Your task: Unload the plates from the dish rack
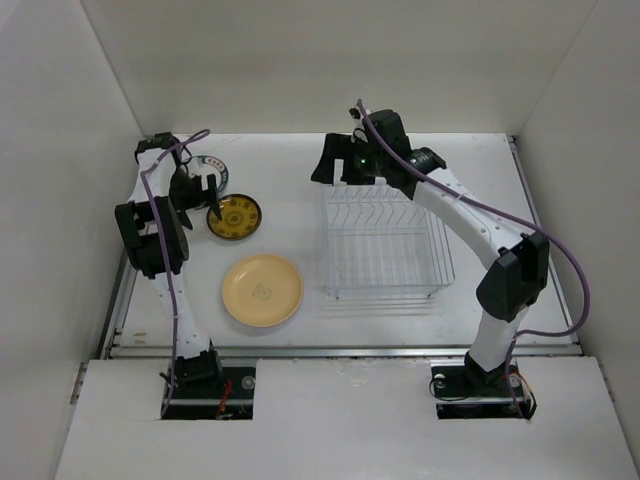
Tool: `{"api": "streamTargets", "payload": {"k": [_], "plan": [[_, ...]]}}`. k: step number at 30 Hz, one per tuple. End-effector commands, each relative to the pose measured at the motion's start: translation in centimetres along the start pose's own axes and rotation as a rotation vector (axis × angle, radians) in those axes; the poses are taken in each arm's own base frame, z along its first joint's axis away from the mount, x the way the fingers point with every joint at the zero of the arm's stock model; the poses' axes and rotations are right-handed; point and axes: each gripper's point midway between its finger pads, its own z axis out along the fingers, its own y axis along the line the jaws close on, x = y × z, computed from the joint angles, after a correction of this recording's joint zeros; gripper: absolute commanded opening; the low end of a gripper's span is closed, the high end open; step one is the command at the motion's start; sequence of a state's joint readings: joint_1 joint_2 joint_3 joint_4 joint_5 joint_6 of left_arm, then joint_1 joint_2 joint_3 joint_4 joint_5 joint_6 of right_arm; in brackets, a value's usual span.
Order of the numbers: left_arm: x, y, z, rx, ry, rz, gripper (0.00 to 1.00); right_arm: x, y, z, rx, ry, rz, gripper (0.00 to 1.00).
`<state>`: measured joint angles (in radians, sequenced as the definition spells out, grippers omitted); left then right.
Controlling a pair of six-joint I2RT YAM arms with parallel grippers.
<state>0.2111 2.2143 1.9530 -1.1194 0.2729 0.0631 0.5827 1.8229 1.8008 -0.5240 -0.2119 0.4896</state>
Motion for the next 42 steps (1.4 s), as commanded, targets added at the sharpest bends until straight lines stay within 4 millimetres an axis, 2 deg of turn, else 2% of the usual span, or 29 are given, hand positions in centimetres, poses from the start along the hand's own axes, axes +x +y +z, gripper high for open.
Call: {"api": "streamTargets", "payload": {"k": [1, 3, 4, 5, 6, 7, 8, 9, 10, 11, 12, 13, 14, 15, 17, 19, 20, 22, 23, 27, 34, 42], "plan": [[-0.2, -0.3, -5.3, -0.069, -0.112, 0.049, 0.83, -1.9, 1.1, -3.3, 0.005, -0.072, -0.044, 0.97], [-0.2, -0.8, -7.6, -0.069, -0.172, 0.061, 0.83, -2.4, 0.9, -4.7, 0.037, -0.095, -0.056, 0.97], [-0.5, -1.1, -8.7, -0.069, -0.219, 0.070, 0.83, -3.1, 0.0, -5.5, 0.098, -0.130, -0.070, 0.98], [-0.4, -1.3, -11.1, -0.071, -0.293, 0.076, 0.83, -3.4, -0.5, -7.3, 0.146, -0.150, -0.067, 1.00], [-1.0, -0.3, -12.5, -0.097, -0.359, 0.042, 0.84, -3.7, -1.2, -8.4, 0.200, -0.174, -0.065, 1.00], [-1.2, 0.2, -14.2, -0.121, -0.420, -0.008, 0.86, -4.8, -3.6, -10.0, 0.330, -0.232, -0.053, 1.00], [-1.2, 1.3, -15.5, -0.166, -0.469, -0.050, 0.91, -4.8, -4.5, -12.3, 0.402, -0.247, -0.052, 1.00], [-0.7, 2.8, -18.2, -0.225, -0.548, -0.104, 0.95, -5.1, -6.0, -13.9, 0.483, -0.272, -0.044, 1.00], [-0.8, 5.3, -20.3, -0.368, -0.620, -0.172, 0.98, -5.4, -7.5, -15.6, 0.569, -0.307, -0.019, 1.00], [-0.4, 6.4, -21.5, -0.439, -0.659, -0.225, 1.00, -5.8, -9.8, -18.1, 0.728, -0.368, -0.004, 1.00], [0.5, 7.6, -24.0, -0.519, -0.723, -0.278, 1.00, -5.0, -11.4, -20.6, 0.829, -0.374, 0.011, 1.00], [1.6, 9.9, -25.9, -0.679, -0.751, -0.344, 1.00, -4.7, -12.3, -22.2, 0.902, -0.407, 0.044, 1.00], [2.4, 10.7, -27.2, -0.747, -0.770, -0.371, 1.00, -4.9, -14.0, -24.9, 1.029, -0.460, 0.055, 1.00], [3.2, 11.4, -28.1, -0.810, -0.778, -0.395, 1.00, -3.8, -14.9, -27.0, 1.099, -0.457, 0.061, 1.00], [5.5, 12.8, -30.1, -0.950, -0.795, -0.450, 1.00, -3.0, -15.5, -29.2, 1.160, -0.499, 0.096, 1.00], [6.9, 13.4, -30.3, -1.007, -0.788, -0.477, 1.00, -2.0, -15.5, -31.1, 1.173, -0.512, 0.113, 1.00], [8.3, 13.7, -30.0, -1.037, -0.763, -0.487, 1.00, -1.9, -15.5, -31.6, 1.166, -0.526, 0.125, 1.00], [9.4, 13.7, -29.2, -1.041, -0.731, -0.484, 1.00, -1.3, -15.0, -32.4, 1.122, -0.532, 0.142, 1.00], [10.4, 13.8, -28.4, -1.046, -0.700, -0.475, 1.00, -1.0, -15.0, -32.4, 1.110, -0.525, 0.144, 1.00], [12.2, 13.7, -27.2, -1.038, -0.655, -0.471, 1.00, -0.1, -14.3, -32.7, 1.047, -0.501, 0.166, 1.00], [13.5, 13.2, -26.8, -1.012, -0.616, -0.459, 1.00, 1.1, -13.7, -33.5, 1.003, -0.465, 0.173, 1.00], [14.2, 12.8, -28.3, -1.000, -0.656, -0.455, 1.00, 1.8, -13.8, -33.0, 0.985, -0.438, 0.174, 1.00]]}}
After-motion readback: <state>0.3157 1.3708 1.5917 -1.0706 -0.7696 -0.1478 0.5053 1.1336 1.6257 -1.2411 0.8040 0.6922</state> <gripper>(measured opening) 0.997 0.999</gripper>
